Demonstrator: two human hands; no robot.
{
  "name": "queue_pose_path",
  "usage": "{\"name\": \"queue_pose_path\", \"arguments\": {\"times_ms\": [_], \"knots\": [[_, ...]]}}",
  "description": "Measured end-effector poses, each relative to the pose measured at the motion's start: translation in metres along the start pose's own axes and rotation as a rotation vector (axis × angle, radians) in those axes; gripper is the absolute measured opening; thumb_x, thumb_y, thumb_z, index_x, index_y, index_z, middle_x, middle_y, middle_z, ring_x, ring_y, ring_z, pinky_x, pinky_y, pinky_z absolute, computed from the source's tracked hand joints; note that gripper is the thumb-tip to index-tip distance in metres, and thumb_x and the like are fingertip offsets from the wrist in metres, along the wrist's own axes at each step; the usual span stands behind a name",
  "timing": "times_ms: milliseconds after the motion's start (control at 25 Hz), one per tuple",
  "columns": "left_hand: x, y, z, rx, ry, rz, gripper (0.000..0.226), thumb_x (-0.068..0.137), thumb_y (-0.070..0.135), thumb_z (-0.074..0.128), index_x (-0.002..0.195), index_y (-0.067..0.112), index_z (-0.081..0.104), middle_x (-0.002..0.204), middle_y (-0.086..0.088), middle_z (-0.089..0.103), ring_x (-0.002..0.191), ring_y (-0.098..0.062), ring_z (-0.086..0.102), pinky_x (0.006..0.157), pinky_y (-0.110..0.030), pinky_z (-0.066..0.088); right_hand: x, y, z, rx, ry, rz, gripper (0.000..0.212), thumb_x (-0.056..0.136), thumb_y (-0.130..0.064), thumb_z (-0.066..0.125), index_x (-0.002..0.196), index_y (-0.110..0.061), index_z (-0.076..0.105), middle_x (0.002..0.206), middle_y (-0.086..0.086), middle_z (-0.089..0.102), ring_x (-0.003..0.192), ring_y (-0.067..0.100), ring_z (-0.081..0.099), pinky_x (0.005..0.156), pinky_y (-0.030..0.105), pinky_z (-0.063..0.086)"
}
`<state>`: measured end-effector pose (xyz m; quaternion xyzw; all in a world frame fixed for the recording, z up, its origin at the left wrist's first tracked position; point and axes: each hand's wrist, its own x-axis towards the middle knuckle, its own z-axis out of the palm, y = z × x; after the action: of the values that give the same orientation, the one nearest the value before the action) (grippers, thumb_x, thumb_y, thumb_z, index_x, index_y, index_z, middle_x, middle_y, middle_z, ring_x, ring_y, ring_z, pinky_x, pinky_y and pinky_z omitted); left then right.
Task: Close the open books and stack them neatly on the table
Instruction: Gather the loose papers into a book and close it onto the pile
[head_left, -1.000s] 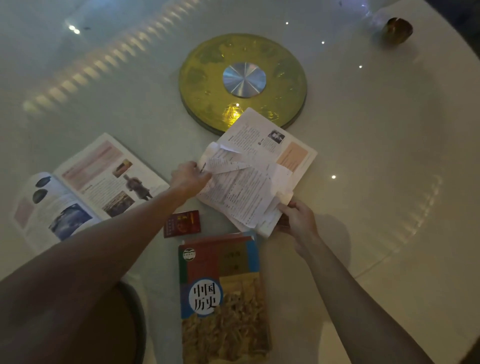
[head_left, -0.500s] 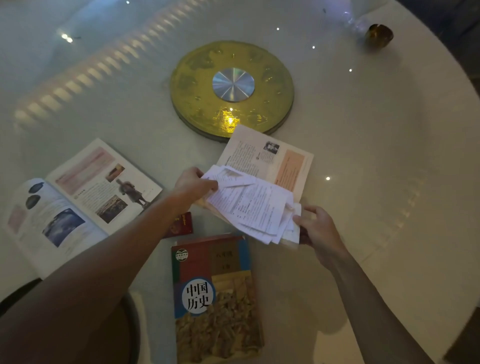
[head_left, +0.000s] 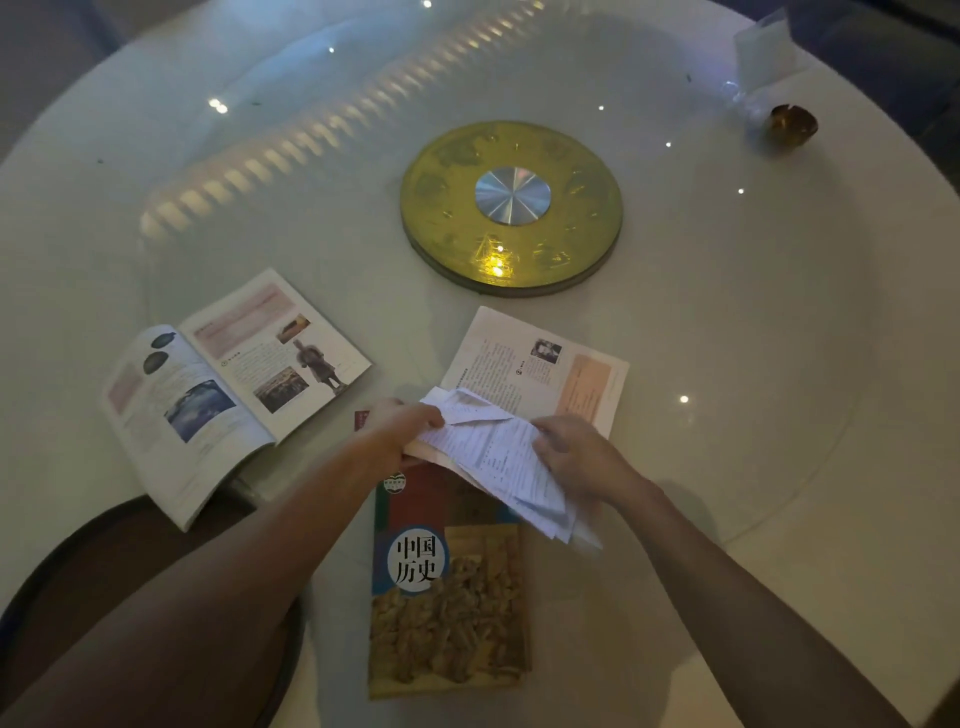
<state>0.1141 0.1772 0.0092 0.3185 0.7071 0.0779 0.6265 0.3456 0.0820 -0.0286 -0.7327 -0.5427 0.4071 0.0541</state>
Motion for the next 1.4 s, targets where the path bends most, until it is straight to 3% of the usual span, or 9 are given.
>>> {"name": "queue_pose_path", "arguments": {"times_ms": [160, 320, 520, 720, 880, 960, 1120, 1280, 1400], "knots": [[-0.007, -0.001, -0.001, -0.272, -0.090, -0.031, 0.041, 0.088, 0.019, 0.074, 0.122, 0.003, 0.059, 0.107, -0.017, 0.071, 0.086, -0.028, 0.074, 0.058, -0.036, 0.062, 0.021, -0.004, -0.007, -0.085, -0.101, -0.007, 0.044, 0.104, -0.035, 0.041, 0.141, -0.019, 0.060, 0.134, 0.006, 0.061, 0.124, 0.026, 0.054, 0.103, 0.043, 0.043], [-0.045, -0.009, 0.009, -0.605, -0.252, 0.138, 0.041, 0.096, 0.042, 0.061, 0.107, 0.002, 0.067, 0.077, -0.009, 0.077, 0.073, -0.024, 0.075, 0.064, -0.038, 0.064, 0.027, -0.003, -0.010, -0.058, -0.093, -0.036, 0.038, 0.103, -0.028, 0.046, 0.131, -0.016, 0.070, 0.128, 0.005, 0.068, 0.118, 0.026, 0.060, 0.100, 0.040, 0.046], [-0.056, -0.014, 0.065, -0.460, -0.347, 0.241, 0.077, 0.078, 0.062, 0.071, 0.145, 0.031, 0.049, 0.131, -0.017, 0.068, 0.117, -0.040, 0.068, 0.100, -0.056, 0.054, 0.029, 0.008, -0.012, 0.202, -0.138, 0.078, 0.027, 0.094, -0.025, 0.059, 0.119, -0.019, 0.067, 0.117, 0.007, 0.070, 0.093, 0.024, 0.068, 0.074, 0.037, 0.057], [-0.046, 0.011, 0.101, -0.458, -0.186, 0.170, 0.055, 0.093, 0.061, 0.055, 0.127, 0.018, 0.062, 0.115, -0.012, 0.071, 0.106, -0.029, 0.071, 0.080, -0.038, 0.059, 0.023, 0.031, -0.014, 0.419, 0.072, 0.010, 0.030, 0.074, -0.030, 0.064, 0.089, -0.005, 0.074, 0.092, 0.015, 0.075, 0.093, 0.038, 0.071, 0.086, 0.057, 0.058], [-0.025, 0.000, 0.125, -0.395, -0.012, 0.128, 0.043, 0.098, 0.050, 0.055, 0.119, 0.013, 0.062, 0.101, -0.006, 0.066, 0.097, -0.024, 0.066, 0.080, -0.040, 0.057, 0.026, 0.066, -0.026, 0.935, 0.013, 0.097, 0.038, 0.102, -0.026, 0.057, 0.136, -0.011, 0.059, 0.136, 0.017, 0.063, 0.103, 0.022, 0.068, 0.083, 0.041, 0.061], [-0.015, -0.016, 0.133, -0.402, 0.053, 0.048, 0.041, 0.098, 0.043, 0.058, 0.120, 0.009, 0.064, 0.098, -0.005, 0.065, 0.096, -0.023, 0.063, 0.077, -0.038, 0.053, 0.033, 0.080, -0.033, 0.970, -0.065, 0.160, 0.028, 0.108, -0.026, 0.048, 0.125, -0.011, 0.064, 0.138, 0.028, 0.062, 0.092, 0.026, 0.071, 0.070, 0.040, 0.061], [0.001, -0.045, 0.154, -0.374, 0.117, -0.107, 0.064, 0.081, 0.045, 0.067, 0.126, 0.001, 0.059, 0.110, -0.016, 0.065, 0.106, -0.034, 0.066, 0.092, -0.048, 0.055, 0.045, 0.103, -0.035, 1.215, -0.260, 0.102, 0.104, 0.058, -0.053, 0.094, 0.137, 0.002, 0.055, 0.135, 0.032, 0.061, 0.116, 0.047, 0.062, 0.080, 0.053, 0.062], [0.002, -0.045, 0.164, -0.403, 0.111, -0.119, 0.066, 0.077, 0.043, 0.069, 0.125, -0.002, 0.060, 0.117, -0.020, 0.068, 0.098, -0.029, 0.063, 0.076, -0.038, 0.047, 0.042, 0.100, -0.040, 1.197, -0.309, 0.102, 0.099, 0.021, -0.055, 0.101, 0.106, -0.012, 0.076, 0.094, 0.012, 0.080, 0.087, 0.029, 0.076, 0.072, 0.044, 0.064], [0.004, -0.041, 0.168, -0.335, 0.153, -0.124, 0.037, 0.096, 0.026, 0.060, 0.118, -0.005, 0.057, 0.103, -0.018, 0.064, 0.088, -0.025, 0.058, 0.068, -0.032, 0.043, 0.040, 0.088, -0.048, 1.077, -0.149, 0.282, 0.059, 0.085, -0.055, 0.071, 0.123, -0.010, 0.066, 0.097, 0.008, 0.077, 0.083, 0.028, 0.073, 0.064, 0.038, 0.060]]}}
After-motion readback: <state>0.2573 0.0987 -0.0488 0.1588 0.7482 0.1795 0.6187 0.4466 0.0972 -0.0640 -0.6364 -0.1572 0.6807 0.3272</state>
